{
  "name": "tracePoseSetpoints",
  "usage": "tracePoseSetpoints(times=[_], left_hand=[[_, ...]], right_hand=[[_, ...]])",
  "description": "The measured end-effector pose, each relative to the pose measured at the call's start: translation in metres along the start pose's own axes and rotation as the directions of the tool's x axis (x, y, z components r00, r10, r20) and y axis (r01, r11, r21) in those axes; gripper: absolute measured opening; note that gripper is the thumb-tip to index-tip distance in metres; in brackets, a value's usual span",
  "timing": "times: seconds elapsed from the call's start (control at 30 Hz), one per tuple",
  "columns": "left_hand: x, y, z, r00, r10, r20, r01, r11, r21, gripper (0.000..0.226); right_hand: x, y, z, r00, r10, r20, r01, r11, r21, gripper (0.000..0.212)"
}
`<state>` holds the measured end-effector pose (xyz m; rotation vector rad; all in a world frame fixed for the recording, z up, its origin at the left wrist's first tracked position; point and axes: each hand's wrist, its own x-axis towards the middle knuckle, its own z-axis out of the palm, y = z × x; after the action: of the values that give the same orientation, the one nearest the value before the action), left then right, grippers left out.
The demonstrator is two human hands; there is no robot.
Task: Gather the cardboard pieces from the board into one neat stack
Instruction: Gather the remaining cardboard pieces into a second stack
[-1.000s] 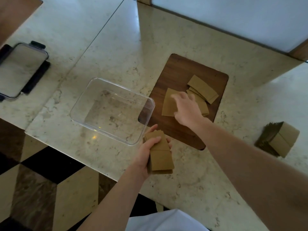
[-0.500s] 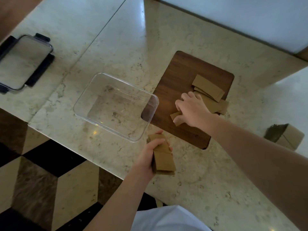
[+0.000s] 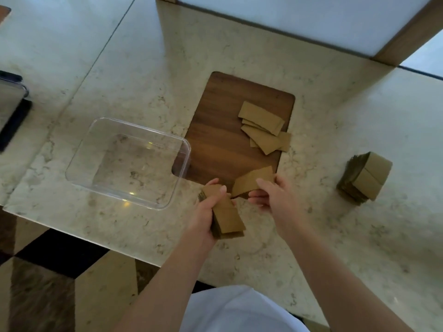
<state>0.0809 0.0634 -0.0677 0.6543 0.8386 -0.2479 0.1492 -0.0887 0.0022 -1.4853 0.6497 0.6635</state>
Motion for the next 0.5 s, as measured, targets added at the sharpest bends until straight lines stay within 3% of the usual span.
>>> tracePoseSetpoints(times=[0.13, 0.27, 0.33, 0.4, 0.5], left_hand=[[0.004, 0.000, 0.014, 0.997, 0.053, -0.048, -0.055, 0.997, -0.046, 0.066], [0.005, -0.001, 0.025, 0.996, 0.058, -0.061, -0.060, 0.997, -0.038, 0.071], [0.004, -0.004, 0.031, 0.999, 0.039, -0.032, -0.039, 0.999, 0.004, 0.062], [0.004, -0.007, 0.035, 1.000, 0.014, -0.016, -0.013, 1.000, 0.018, 0.069], [0.003, -0.009, 0.040, 0.999, -0.033, 0.010, 0.033, 0.998, 0.056, 0.065]], right_hand=[[-0.014, 0.019, -0.014, 0.998, 0.050, 0.033, -0.056, 0.972, 0.230, 0.020], [-0.022, 0.037, -0.023, 0.997, 0.056, 0.049, -0.066, 0.966, 0.251, 0.025], [-0.025, 0.042, -0.024, 0.995, 0.087, 0.050, -0.095, 0.978, 0.187, 0.023], [-0.028, 0.047, -0.025, 0.994, 0.098, 0.038, -0.101, 0.991, 0.085, 0.016], [-0.031, 0.047, -0.030, 0.993, 0.095, 0.075, -0.093, 0.995, -0.032, 0.026]])
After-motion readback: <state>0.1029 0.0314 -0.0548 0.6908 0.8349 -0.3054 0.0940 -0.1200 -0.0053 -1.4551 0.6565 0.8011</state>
